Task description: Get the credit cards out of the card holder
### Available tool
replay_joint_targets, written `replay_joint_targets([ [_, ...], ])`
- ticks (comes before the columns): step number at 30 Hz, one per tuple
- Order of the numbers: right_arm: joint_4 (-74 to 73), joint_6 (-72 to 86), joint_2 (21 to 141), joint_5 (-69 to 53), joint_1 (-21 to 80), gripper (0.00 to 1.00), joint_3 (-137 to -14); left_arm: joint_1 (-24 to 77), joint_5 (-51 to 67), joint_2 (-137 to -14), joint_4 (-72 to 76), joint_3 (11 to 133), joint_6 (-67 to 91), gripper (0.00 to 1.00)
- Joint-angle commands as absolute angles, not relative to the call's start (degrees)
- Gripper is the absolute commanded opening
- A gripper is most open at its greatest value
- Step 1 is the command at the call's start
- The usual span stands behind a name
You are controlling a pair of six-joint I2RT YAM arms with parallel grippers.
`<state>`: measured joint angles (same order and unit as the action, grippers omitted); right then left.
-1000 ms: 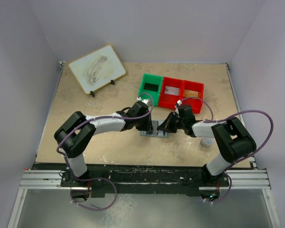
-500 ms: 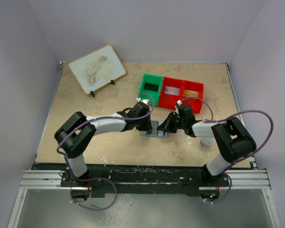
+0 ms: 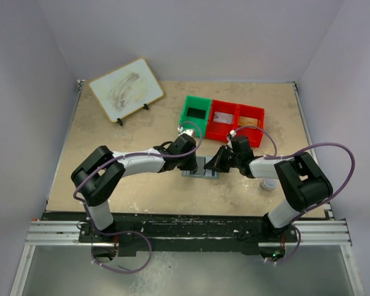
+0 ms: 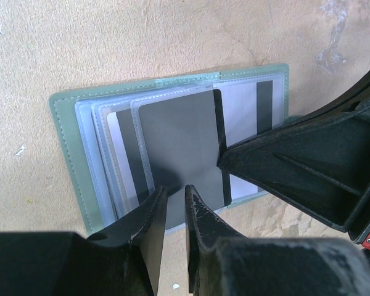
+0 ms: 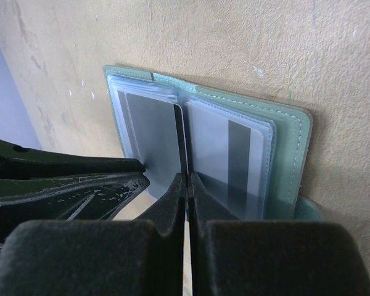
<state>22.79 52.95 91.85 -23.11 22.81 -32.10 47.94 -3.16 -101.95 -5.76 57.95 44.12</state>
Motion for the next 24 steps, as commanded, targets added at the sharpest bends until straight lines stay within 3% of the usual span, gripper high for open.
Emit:
replay_joint_targets([
  [1, 22.2, 52.2, 91.1, -22.3, 22.6, 0.0, -31.4, 48.0, -8.8, -102.9, -12.7, 56.3, 43.6, 0.17],
  [24, 22.7, 52.3, 90.9, -22.6, 22.6, 0.0, -31.1, 49.3, -11.6, -102.3, -13.8, 56.3, 44.5, 0.16],
])
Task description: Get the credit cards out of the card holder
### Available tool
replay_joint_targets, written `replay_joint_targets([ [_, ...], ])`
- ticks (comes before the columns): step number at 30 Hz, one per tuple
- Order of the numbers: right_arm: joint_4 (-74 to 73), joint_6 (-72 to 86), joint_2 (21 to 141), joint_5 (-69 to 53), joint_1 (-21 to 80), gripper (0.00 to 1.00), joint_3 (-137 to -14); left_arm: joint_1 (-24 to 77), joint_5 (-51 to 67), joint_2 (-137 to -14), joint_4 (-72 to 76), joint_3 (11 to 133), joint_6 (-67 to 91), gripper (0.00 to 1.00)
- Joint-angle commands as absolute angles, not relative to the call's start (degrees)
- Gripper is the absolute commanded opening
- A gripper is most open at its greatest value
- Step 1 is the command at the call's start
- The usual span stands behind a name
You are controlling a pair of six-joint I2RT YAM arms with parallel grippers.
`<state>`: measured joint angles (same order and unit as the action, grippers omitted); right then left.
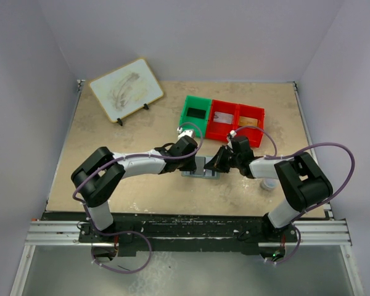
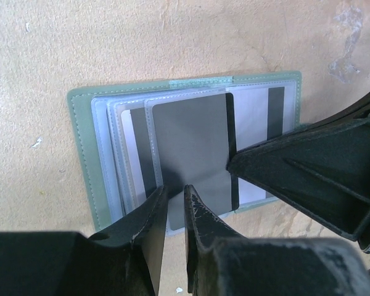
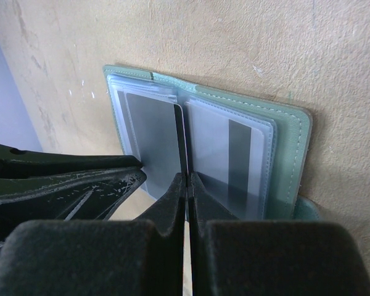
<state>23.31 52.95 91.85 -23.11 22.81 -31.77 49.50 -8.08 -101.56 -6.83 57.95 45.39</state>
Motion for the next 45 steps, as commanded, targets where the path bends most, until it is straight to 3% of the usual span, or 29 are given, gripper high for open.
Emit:
replay_joint_targets([
  [1, 22.6, 52.3, 90.9, -22.6, 22.6, 0.0, -31.2, 49.3, -11.6, -102.5, -14.1, 56.5, 44.5, 0.16],
  [29, 21.0, 49.0, 87.6, -24.7, 18.8, 0.0, -30.2, 49.9, -15.0, -105.5, -15.1, 54.8, 44.5, 0.12],
  [38, 32.4, 52.3, 92.4, -30.4, 18.8, 0.15, -28.4, 49.9, -13.9, -105.9, -15.0, 55.8, 43.7, 0.12],
  [45, 38.1, 54.1, 96.0, -32.0, 18.8, 0.18, -27.2, 49.9, -13.8, -106.0, -15.1, 55.7, 43.6, 0.11],
])
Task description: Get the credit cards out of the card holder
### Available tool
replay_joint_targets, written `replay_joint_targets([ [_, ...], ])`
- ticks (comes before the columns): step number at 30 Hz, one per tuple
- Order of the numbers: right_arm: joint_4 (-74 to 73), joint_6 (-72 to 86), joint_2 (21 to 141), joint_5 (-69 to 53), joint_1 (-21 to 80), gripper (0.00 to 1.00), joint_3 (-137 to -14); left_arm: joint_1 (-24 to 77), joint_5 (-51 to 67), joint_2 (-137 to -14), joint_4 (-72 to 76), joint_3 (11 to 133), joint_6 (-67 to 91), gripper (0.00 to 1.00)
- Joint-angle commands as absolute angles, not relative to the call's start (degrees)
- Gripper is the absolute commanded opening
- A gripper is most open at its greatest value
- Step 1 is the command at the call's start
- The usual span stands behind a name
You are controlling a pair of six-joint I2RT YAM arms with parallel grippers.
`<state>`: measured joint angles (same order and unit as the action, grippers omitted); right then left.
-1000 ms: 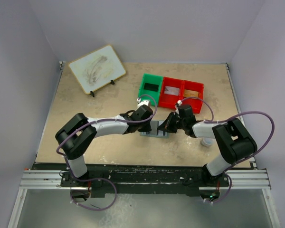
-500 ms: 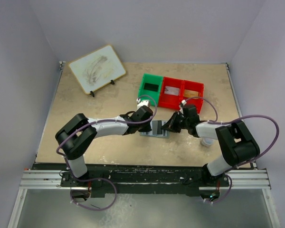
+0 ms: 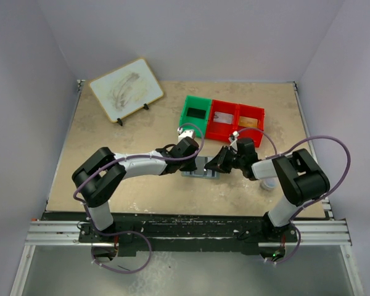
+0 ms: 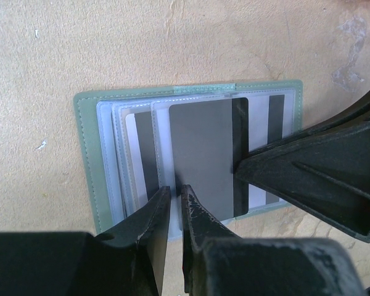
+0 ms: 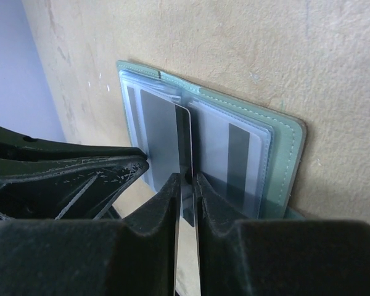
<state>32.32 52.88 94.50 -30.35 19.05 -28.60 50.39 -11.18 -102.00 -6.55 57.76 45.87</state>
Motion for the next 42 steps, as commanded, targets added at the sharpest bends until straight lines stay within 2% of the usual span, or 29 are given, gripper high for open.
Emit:
replay_joint_targets([
  [1, 38.9, 54.4, 96.3, -32.1, 18.8, 0.19, -27.0, 49.9, -13.8, -106.1, -15.1, 55.7, 43.7, 0.11],
  [6, 40.0, 54.9, 96.4, -31.0, 18.8, 0.25, -26.5, 50.0, -13.7, -106.0, -15.4, 55.7, 43.4, 0.11],
  [12, 42.2, 55.4, 98.5, -31.7, 18.9, 0.23, -27.2, 50.0, -13.6, -106.0, -15.2, 55.5, 43.6, 0.1],
  [18, 37.6, 55.2, 96.1, -30.3, 18.8, 0.03, -27.4, 50.0, -14.2, -105.8, -15.7, 55.7, 43.6, 0.09],
  [23, 29.3, 50.4, 91.5, -26.5, 17.1, 0.01, -28.1, 50.0, -13.9, -105.6, -15.7, 55.6, 43.3, 0.09],
  [33, 28.6, 48.1, 91.7, -30.2, 14.3, 0.02, -27.5, 50.0, -14.2, -105.4, -15.7, 55.5, 43.2, 0.08],
  [42, 29.8, 50.3, 92.4, -29.6, 14.3, 0.05, -27.1, 50.0, -10.4, -98.8, -14.0, 60.2, 43.4, 0.26],
])
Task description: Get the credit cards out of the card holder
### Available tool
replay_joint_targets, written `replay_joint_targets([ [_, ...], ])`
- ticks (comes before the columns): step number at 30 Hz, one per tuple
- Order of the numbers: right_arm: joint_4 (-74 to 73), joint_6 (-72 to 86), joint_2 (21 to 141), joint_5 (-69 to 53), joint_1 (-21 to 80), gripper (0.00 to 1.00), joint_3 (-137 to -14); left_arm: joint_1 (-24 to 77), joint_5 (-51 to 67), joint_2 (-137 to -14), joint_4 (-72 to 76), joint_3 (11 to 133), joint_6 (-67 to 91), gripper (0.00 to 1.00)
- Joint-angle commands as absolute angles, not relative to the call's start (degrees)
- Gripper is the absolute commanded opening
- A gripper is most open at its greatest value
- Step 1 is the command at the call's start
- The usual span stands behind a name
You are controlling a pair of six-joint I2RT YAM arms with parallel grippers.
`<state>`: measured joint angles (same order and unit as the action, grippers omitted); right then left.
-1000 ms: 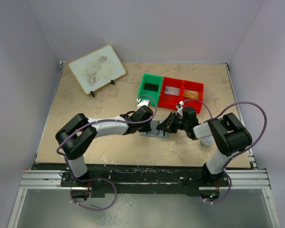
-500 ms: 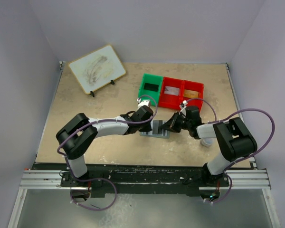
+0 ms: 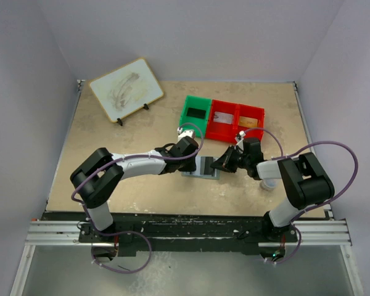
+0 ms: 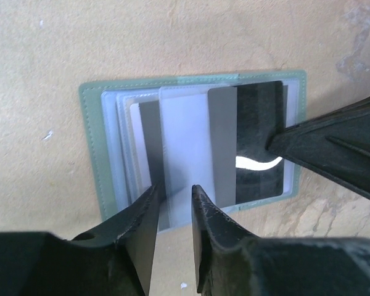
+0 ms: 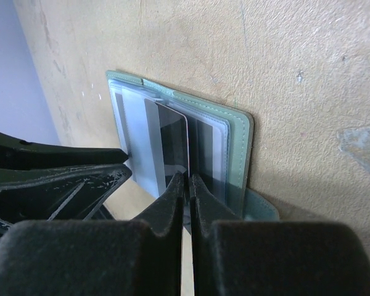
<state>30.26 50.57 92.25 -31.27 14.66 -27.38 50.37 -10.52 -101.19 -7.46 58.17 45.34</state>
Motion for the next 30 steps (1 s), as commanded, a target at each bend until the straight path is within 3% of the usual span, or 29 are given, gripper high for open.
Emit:
replay_joint_targets([
  [1, 29.9, 50.4, 92.5, -29.6, 14.3, 0.05, -27.0, 50.0, -10.0, -98.4, -13.6, 61.0, 43.2, 0.27],
  [10, 29.9, 50.4, 92.0, -29.7, 14.3, 0.06, -26.9, 50.0, 0.0, -103.0, -5.2, 62.7, 44.2, 0.3],
  [18, 30.3, 50.6, 92.1, -30.1, 14.3, 0.07, -26.6, 50.0, -0.6, -105.8, -5.5, 61.9, 43.1, 0.29],
  [30, 38.1, 53.4, 93.5, -32.3, 14.3, 0.17, -26.1, 50.0, -3.9, -106.1, -7.6, 57.2, 42.1, 0.13],
])
